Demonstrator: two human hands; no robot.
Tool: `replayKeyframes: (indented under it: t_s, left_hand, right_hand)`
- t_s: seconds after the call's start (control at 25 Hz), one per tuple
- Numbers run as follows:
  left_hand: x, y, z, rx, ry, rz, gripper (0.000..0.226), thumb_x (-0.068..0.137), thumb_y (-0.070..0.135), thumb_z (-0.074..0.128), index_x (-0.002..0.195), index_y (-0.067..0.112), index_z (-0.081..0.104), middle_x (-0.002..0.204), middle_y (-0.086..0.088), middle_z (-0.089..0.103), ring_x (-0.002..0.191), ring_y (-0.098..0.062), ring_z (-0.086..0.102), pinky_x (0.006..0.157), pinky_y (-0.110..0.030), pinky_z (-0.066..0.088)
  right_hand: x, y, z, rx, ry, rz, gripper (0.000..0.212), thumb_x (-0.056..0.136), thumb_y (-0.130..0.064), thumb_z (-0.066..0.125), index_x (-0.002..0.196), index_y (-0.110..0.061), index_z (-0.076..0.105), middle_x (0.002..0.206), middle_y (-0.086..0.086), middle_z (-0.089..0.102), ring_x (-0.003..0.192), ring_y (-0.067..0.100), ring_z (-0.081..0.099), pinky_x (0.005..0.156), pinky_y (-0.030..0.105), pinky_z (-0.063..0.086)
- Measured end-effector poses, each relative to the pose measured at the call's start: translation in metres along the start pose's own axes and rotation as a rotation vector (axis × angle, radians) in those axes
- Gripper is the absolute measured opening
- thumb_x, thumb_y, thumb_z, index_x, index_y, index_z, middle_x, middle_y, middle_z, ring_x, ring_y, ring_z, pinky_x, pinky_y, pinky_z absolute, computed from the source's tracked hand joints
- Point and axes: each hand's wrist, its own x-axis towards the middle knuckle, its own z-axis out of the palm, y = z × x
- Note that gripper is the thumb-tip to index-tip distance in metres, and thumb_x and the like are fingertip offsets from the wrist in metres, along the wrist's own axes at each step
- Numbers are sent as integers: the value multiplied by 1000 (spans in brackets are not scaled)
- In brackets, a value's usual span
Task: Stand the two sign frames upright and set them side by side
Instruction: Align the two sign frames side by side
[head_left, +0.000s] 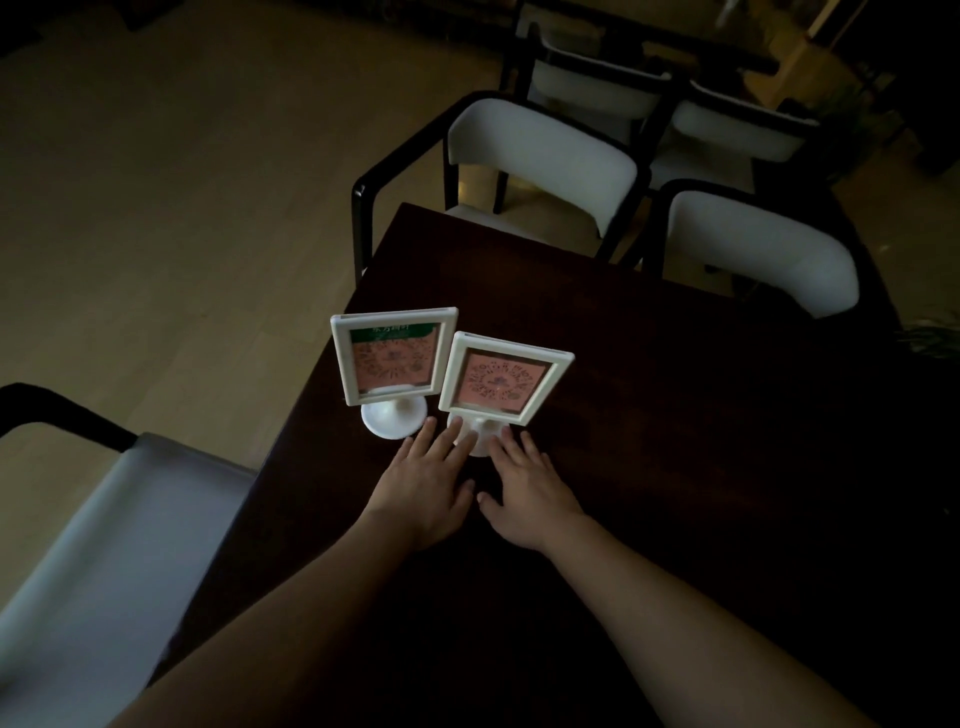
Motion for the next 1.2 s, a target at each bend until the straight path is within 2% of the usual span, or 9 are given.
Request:
replayKeyframes:
  t_s: [0.08,0.12,0.2,0.24,0.4,0.52,0.68,0.92,1.2]
  left_hand:
    - [-8,1,-22,-58,33,70,66,94,42,46,152,22,25,159,-4,26,147,-24,17,117,-40,22]
    - [-13,2,-35,-76,70,113,62,93,40,49,149,21,32,153,-2,38,142,-21,29,110,-37,34]
    - [-23,4,-66,-95,191,227,51,91,34,56,139,21,45,136,0,55,124,-18,49,88,-34,49]
    - [-28,5,-84,-106,253,283,48,90,32,59,135,20,49,130,0,58,117,-18,53,81,-33,51]
    - [-30,7,-162,-120,448,403,47,90,32,59,135,20,50,127,-3,58,115,-18,52,88,-31,45]
    - [-15,0,-207,-57,541,347,57,88,30,65,141,20,46,131,-6,54,116,-22,50,87,-32,43]
    - [13,-18,-232,53,293,80,78,83,36,72,149,25,32,143,-3,43,122,-23,47,94,-36,46]
    - [36,-29,-224,86,70,14,66,80,26,77,140,19,48,132,-4,51,114,-20,53,91,-33,49]
    - [42,-37,-221,59,43,59,31,90,16,62,120,20,67,119,-5,61,98,-16,55,76,-28,45]
  right_hand:
    - [-9,-2,-11,54,45,-5,73,96,-41,51,156,-17,16,166,3,10,151,24,5,120,43,16]
    - [-13,-3,-19,85,82,-13,67,96,-40,52,154,-17,27,162,4,26,148,25,21,117,42,27]
    - [-24,-8,-41,99,194,-75,49,93,-38,57,138,-18,53,137,3,58,126,23,51,99,40,46]
    - [-29,-13,-55,104,257,-114,41,92,-37,59,129,-20,61,125,1,65,115,21,58,91,38,50]
    - [-43,-34,-117,162,524,-272,26,89,-27,66,112,-17,70,110,-3,70,103,17,62,80,33,52]
    - [-42,-44,-158,124,663,-331,27,88,-21,70,114,-15,69,106,-2,68,100,15,58,76,26,46]
    - [-32,-44,-184,80,606,-290,42,89,-24,70,128,-13,62,122,0,61,114,17,50,87,28,43]
    - [-15,-45,-179,15,415,-170,56,86,-34,72,137,-18,55,129,-2,54,121,17,46,95,34,42]
    - [-8,-48,-172,10,398,-157,28,94,-23,62,121,-20,67,113,0,62,109,20,53,89,41,46]
